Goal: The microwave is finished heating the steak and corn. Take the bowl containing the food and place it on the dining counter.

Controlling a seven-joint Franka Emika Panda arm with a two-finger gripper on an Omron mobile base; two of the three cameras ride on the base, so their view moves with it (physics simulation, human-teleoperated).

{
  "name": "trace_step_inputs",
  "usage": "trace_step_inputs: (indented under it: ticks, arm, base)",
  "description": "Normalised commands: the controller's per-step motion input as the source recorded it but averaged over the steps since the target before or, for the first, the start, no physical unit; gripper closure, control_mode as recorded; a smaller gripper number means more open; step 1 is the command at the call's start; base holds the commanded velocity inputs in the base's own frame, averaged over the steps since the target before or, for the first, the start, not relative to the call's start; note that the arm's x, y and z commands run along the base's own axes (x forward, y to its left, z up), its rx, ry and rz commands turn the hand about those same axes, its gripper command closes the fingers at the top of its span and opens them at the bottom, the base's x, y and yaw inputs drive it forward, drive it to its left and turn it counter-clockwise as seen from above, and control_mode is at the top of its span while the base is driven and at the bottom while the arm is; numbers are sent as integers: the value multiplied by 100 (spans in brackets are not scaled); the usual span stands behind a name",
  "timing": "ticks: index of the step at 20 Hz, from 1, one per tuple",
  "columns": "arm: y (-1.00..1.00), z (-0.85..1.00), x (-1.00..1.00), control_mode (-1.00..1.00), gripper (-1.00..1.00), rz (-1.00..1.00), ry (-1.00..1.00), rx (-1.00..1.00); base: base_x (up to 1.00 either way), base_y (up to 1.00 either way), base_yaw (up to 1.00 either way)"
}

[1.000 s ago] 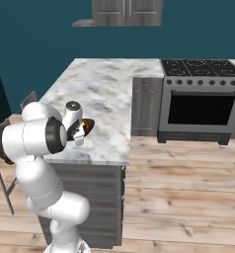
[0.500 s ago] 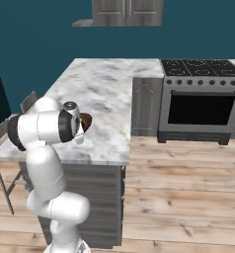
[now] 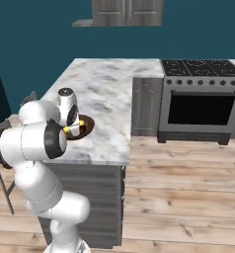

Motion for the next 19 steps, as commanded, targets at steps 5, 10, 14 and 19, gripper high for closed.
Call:
trace_step_inputs:
  ticks: [5,10,14,19]
  arm:
    - [-51,94,-100,-100,-100,-9,0,2]
    - [-50,73,-100,-100,-100,-2,-1,0]
    - [-42,29,-100,-100,-100,0,-10,0]
    - [-40,6,-100,-100,-100,1,-27,-1]
  base:
    - [0,0,0]
    - [0,0,0]
    - [0,0,0]
    - [0,0,0]
